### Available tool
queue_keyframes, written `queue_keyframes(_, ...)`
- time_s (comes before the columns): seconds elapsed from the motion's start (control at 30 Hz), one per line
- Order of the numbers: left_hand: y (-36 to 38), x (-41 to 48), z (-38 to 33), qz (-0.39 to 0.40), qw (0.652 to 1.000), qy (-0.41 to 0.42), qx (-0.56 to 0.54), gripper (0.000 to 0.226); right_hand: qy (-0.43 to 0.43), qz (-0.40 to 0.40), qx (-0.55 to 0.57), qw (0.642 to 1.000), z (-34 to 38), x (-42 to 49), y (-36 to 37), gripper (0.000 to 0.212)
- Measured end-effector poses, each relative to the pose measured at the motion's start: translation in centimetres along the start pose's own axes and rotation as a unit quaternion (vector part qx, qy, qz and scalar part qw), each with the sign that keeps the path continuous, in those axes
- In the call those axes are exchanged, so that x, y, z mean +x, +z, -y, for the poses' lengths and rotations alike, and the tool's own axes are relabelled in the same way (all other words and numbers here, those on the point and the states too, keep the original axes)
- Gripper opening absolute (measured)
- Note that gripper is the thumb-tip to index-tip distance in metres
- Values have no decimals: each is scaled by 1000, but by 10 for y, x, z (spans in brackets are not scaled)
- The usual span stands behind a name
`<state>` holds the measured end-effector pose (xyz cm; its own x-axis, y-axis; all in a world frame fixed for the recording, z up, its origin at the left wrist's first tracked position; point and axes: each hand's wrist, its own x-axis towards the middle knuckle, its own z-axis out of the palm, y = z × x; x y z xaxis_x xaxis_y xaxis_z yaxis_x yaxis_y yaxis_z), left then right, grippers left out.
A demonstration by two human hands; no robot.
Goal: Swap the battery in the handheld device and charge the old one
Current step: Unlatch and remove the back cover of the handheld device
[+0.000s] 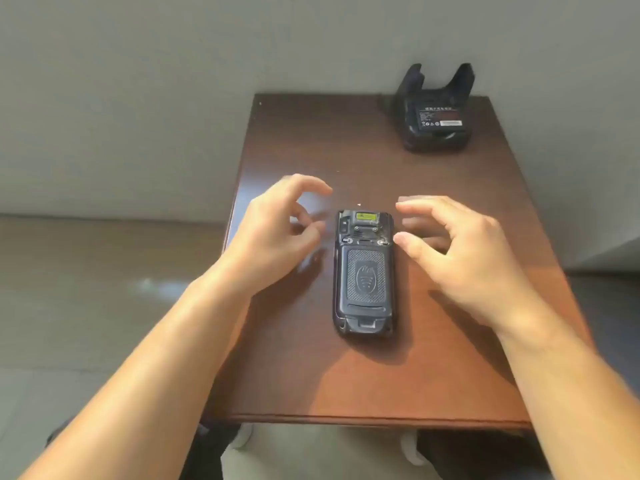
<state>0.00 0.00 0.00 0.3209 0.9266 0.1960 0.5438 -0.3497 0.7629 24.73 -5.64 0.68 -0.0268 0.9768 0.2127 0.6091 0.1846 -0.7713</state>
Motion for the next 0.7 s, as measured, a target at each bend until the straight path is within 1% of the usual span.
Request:
queue_keyframes(0.07,2,8,2,48,999,22,4,43,-27,21,-38,999,-4,5,0,36)
queue_keyframes(0.13,4,13,9,76,997,32,11,37,-45,32,-34,998,-12,10,1,35)
queue_keyframes(0.2,3,15,15,53,998,34,-3,31,-63,41,-12,997,-16,18,2,35)
queue_keyframes(0.27,3,17,17,42,999,24,-19,32,-66,59,9,996,-20,22,0,38)
queue_keyframes(0.43,2,22,12,66,997,13,-26,38,-81,55,15,995,-27,22,-3,37)
queue_keyframes(0.6,5,21,10,57,998,1,-32,38,-50,54,41,996,-27,25,0,52)
queue_keyframes(0.7,3,23,8,63,997,0,-38,38,-62,54,33,996,-27,28,2,53)
